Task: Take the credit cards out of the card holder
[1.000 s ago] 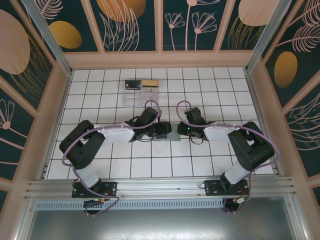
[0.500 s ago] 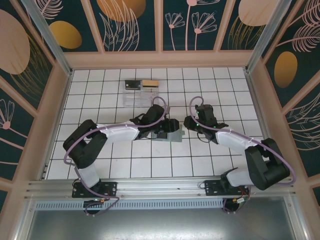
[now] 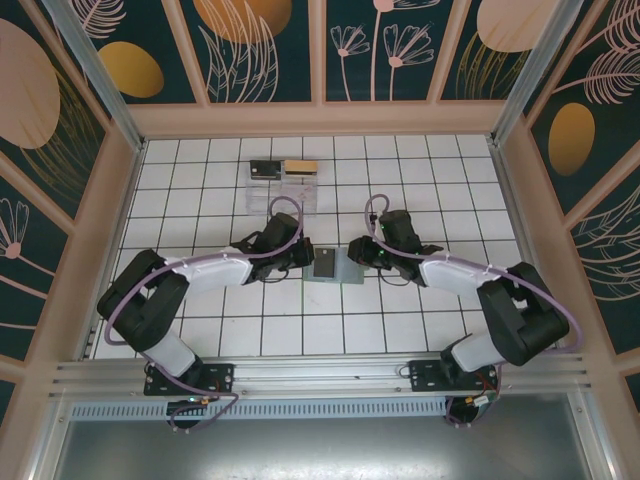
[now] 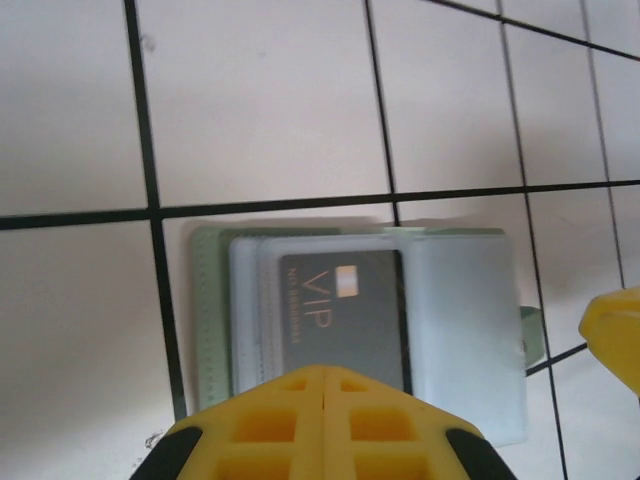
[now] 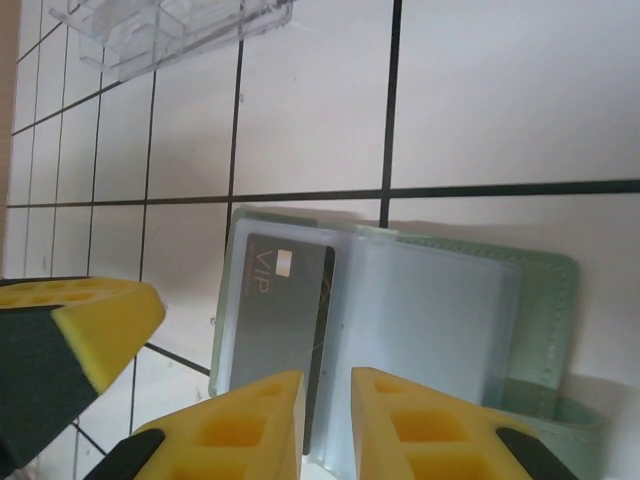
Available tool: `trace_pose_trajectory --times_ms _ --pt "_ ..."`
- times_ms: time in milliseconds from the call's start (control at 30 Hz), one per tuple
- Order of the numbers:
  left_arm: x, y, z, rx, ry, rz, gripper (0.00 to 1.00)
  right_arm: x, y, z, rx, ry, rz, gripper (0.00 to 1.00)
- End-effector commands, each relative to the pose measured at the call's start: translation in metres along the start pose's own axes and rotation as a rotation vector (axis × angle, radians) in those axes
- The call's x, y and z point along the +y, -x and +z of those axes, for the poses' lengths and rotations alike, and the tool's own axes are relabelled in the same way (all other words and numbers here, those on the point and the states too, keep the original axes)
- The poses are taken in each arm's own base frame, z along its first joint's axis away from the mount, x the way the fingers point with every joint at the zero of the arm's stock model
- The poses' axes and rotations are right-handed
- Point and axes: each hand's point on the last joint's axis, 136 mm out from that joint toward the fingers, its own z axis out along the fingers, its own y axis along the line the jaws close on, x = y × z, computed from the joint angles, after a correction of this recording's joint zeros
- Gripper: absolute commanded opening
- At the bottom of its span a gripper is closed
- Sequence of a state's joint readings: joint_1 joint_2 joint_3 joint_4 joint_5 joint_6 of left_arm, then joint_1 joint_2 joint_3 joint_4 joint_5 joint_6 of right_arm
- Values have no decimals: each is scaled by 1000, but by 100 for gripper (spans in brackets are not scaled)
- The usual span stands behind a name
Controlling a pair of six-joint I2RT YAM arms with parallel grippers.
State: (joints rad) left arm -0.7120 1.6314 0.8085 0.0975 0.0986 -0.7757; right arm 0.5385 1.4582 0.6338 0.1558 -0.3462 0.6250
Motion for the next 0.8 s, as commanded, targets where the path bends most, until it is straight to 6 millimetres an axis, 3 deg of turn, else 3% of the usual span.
trace_pose_trajectory --times_ms 0,267,367,767 --pt "9 -10 10 31 16 20 0 21 0 7 34 114 39 20" --pt "14 -21 19 59 1 -7 0 18 -16 26 112 128 74 18" --pt "25 -33 28 95 20 -27 0 15 -23 32 138 138 91 18" --pt "27 -40 25 105 14 -53 0 12 -32 43 184 156 117 18"
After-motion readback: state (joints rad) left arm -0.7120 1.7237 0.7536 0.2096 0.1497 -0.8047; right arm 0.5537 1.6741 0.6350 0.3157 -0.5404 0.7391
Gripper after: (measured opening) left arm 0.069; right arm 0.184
